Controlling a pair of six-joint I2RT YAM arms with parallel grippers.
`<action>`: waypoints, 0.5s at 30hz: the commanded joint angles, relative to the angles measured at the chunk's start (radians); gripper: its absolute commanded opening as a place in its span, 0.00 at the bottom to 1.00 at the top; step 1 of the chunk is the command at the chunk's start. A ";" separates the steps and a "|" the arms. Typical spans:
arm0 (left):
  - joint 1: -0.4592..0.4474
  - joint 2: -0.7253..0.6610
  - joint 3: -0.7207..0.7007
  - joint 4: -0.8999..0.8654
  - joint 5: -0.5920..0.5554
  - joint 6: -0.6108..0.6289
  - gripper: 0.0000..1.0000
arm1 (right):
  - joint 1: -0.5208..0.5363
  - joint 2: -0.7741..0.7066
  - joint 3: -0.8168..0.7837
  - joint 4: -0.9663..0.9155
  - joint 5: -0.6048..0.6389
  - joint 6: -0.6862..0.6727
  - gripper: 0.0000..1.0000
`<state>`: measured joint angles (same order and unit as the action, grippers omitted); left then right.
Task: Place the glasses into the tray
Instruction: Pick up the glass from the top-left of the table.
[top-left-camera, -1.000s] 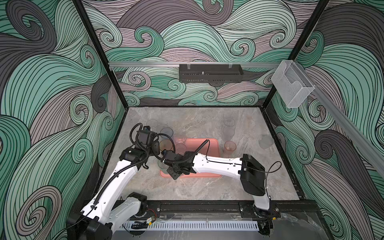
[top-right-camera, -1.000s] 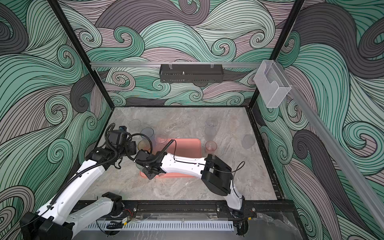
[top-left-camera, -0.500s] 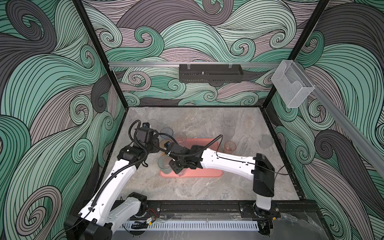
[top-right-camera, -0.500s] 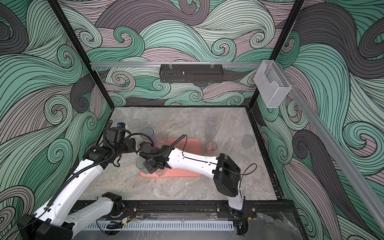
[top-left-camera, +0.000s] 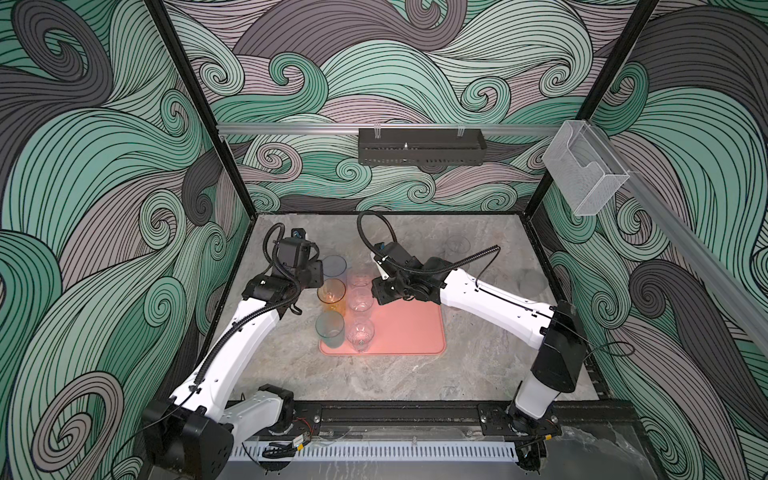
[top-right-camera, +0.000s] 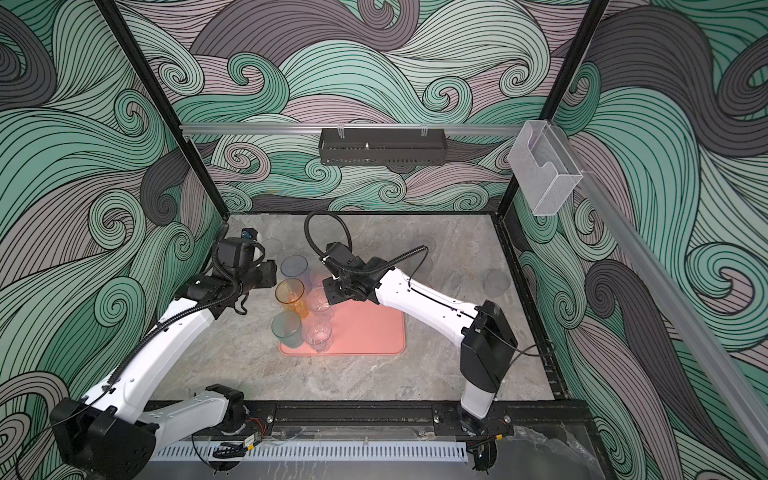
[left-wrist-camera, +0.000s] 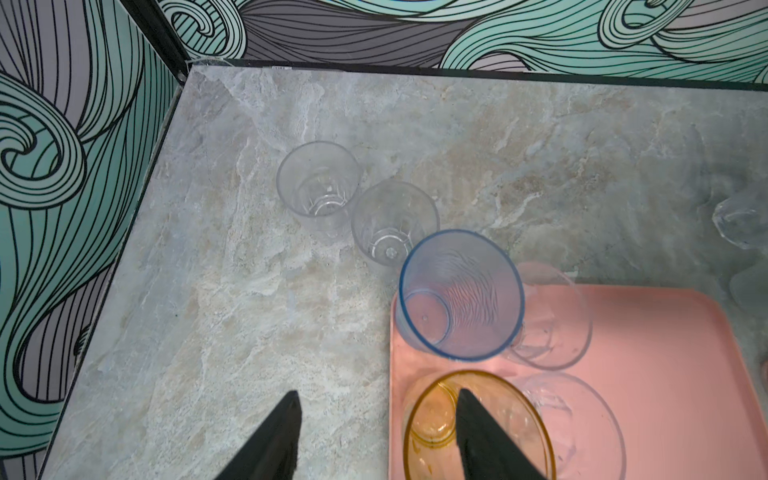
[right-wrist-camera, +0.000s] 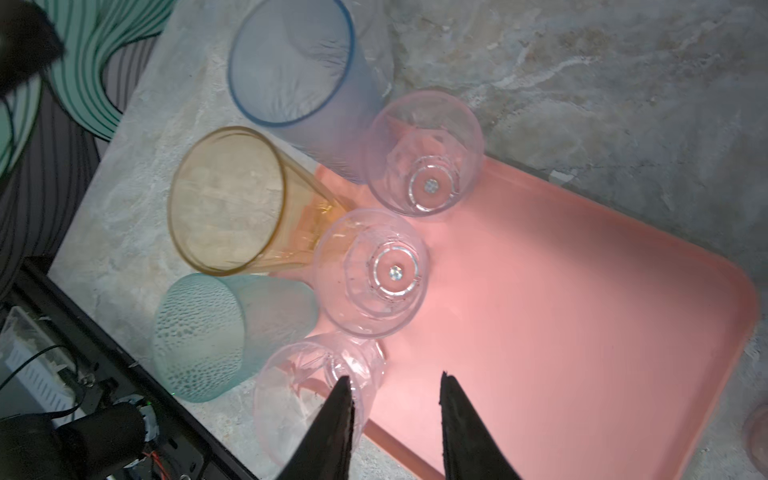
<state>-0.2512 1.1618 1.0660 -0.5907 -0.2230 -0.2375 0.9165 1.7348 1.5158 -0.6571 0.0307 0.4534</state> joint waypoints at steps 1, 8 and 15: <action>0.050 0.061 0.075 0.061 0.043 -0.002 0.62 | -0.020 -0.023 -0.029 0.020 -0.028 0.013 0.36; 0.228 0.246 0.181 0.081 0.207 -0.094 0.60 | -0.042 -0.026 -0.092 0.052 -0.053 0.012 0.37; 0.367 0.431 0.268 0.025 0.167 -0.104 0.59 | -0.055 -0.021 -0.098 0.056 -0.064 -0.015 0.37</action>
<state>0.0738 1.5597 1.2877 -0.5293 -0.0555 -0.3206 0.8696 1.7344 1.4166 -0.6151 -0.0235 0.4519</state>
